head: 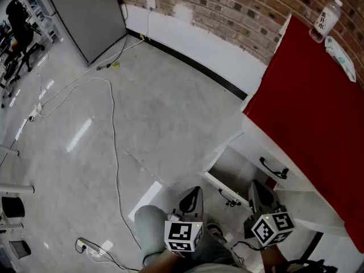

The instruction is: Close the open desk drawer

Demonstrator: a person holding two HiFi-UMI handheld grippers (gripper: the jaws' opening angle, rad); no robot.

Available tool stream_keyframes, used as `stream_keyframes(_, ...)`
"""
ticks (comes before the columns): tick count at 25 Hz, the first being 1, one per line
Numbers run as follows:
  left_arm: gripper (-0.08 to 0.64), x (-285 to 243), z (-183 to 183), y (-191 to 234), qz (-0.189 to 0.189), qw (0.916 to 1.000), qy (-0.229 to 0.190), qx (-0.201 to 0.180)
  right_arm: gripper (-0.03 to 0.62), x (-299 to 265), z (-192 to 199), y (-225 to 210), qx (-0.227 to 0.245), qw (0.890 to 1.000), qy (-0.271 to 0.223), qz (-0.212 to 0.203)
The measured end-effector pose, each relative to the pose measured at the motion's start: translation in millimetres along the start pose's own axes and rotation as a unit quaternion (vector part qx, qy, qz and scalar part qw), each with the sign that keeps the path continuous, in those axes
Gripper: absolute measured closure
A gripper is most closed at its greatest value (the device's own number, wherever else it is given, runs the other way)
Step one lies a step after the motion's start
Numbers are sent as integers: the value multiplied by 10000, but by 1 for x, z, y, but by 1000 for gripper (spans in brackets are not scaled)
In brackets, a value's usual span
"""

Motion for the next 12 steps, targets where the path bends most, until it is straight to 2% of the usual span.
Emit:
stream_keyframes(3, 552, -9, 5, 12, 103, 9996, -257, 53, 594, -5, 3, -6, -139, 9997, -109, -141)
stream_keyframes(5, 552, -14, 13, 18, 137, 9992, -358, -91, 594, -11, 9, -18, -281, 9992, -174, -237)
stream_keyframes(7, 552, -20, 27, 16, 226, 9988, -341, -253, 594, -15, 16, -34, -295, 9992, -187, -208)
stream_keyframes(12, 552, -34, 51, -2, 483, 9982, -225, -271, 594, -20, 23, -49, -41, 9998, -209, -44)
Point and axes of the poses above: the fingertips, and each gripper's own axes: x backward along the fingers, y to its left, z out of its underside, the point moved 7 cm from there along x, backward along the fingers, and after that the axes turned 2 degrees about x, right-handed, at the moved point
